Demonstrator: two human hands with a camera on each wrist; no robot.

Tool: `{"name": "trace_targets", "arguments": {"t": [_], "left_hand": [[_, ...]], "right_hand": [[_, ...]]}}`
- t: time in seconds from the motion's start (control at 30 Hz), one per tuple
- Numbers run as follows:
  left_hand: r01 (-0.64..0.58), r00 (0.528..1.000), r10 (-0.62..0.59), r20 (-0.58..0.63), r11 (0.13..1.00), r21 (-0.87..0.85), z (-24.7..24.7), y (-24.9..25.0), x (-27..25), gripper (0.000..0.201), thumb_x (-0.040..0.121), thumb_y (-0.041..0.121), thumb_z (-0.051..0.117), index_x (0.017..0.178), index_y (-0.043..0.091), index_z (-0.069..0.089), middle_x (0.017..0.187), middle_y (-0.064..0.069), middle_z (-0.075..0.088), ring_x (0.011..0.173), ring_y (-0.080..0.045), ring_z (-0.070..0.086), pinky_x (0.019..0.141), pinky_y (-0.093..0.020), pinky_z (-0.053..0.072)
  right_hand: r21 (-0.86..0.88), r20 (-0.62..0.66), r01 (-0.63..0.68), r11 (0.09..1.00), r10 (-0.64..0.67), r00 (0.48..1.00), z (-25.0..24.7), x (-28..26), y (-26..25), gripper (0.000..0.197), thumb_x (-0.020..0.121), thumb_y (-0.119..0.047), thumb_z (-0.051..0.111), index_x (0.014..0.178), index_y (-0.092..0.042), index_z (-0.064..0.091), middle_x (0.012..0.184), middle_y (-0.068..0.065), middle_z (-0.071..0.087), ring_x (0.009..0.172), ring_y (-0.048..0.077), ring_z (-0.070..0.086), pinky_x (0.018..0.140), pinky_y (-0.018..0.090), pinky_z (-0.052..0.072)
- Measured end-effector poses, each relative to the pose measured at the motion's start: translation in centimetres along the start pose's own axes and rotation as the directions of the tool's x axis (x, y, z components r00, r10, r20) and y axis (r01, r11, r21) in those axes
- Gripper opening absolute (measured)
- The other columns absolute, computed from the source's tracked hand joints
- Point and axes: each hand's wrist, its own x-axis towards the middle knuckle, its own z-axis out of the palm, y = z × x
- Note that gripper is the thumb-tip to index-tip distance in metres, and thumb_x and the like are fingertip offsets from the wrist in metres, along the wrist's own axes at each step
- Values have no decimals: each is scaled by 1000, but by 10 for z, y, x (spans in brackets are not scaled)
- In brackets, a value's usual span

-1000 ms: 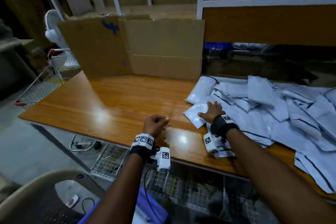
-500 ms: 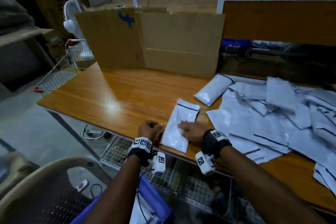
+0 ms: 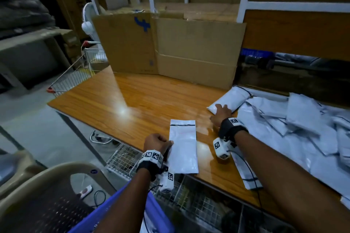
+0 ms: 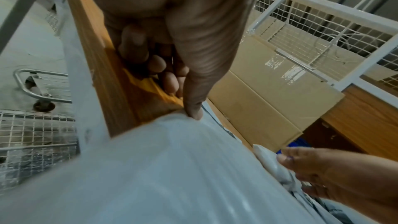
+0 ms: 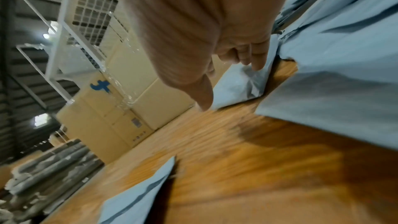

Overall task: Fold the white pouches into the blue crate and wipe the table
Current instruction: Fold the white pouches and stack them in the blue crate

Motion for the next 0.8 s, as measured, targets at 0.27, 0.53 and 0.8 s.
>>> {"name": "trace_targets", "arguments": {"t": [0.27,0.53,0.8], "left_hand": [[-4,1000,1,31,994,109,-5,6,-4,56,61,68,79,64,16,60,62,-4,67,58,-21,63,56,-31,52],[106,989,-122,80,977,187,-1,19,0,52,55,49,92,62,17,51,60,-3,55,52,-19,51,50,-26,39],[205,974,-187,-128,969,140,-46,-11,12,52,62,48,89,54,15,50,49,-3,50,46,-18,44,50,-24,34]], "right_hand": [[-254,108,59,965,-32,994,4,29,-3,88,83,-42,64,155,-23,16,162,18,5,146,41,15,112,50,30],[-376,167,251,892,-201,965,-26,0,-26,41,101,-35,40,136,-20,53,141,13,52,127,31,50,96,40,43],[-82,-15,236,968,-238,971,-18,-8,-25,48,83,-59,62,95,-14,73,97,4,70,102,26,64,80,30,48]]}}
